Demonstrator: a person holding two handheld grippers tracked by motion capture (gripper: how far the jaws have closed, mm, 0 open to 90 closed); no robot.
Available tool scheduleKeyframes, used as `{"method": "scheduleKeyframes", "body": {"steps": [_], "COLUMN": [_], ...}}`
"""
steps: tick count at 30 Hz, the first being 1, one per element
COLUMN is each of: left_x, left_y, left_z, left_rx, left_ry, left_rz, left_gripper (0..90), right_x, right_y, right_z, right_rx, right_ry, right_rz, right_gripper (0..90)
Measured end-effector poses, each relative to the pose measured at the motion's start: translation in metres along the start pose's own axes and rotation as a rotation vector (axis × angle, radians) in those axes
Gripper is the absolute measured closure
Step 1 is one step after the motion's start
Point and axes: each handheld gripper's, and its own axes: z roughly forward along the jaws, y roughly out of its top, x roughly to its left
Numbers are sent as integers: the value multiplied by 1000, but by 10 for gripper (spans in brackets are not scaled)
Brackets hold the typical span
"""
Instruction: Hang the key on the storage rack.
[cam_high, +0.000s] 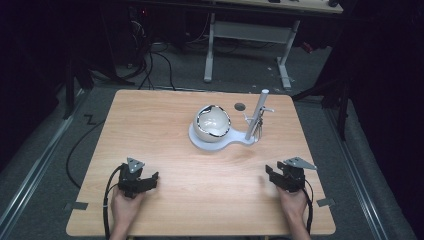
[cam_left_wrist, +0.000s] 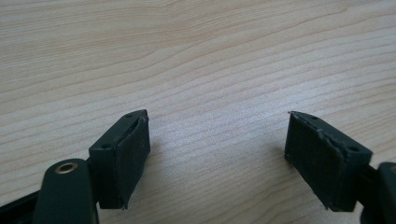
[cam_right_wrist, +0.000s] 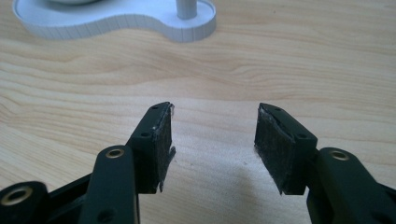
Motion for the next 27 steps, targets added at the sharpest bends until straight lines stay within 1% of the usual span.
{"method": "scheduleKeyframes", "body": {"steps": [7, 9, 15, 17, 19, 27], "left_x": [0, 0, 0, 0, 0, 0], "left_y": [0, 0, 0, 0, 0, 0], "left_z": [0, 0, 0, 0, 0, 0], "left_rx": [0, 0, 0, 0, 0, 0], "left_ry": [0, 0, 0, 0, 0, 0], "left_rz": [0, 0, 0, 0, 0, 1], "left_gripper": [225, 226, 225, 226, 226, 225], "right_x": [2, 3, 5, 5, 6, 5], "right_y": [-6, -7, -8, -8, -7, -7], "right_z": [10, 12, 15, 16, 17, 18], "right_rx": [41, 48, 67, 69, 84, 86], "right_ry": [-16, -20, -35, -41, -45, -45], "right_rz": [-13, -24, -31, -41, -43, -41], "right_gripper": [461, 459, 455, 451, 436, 415]}}
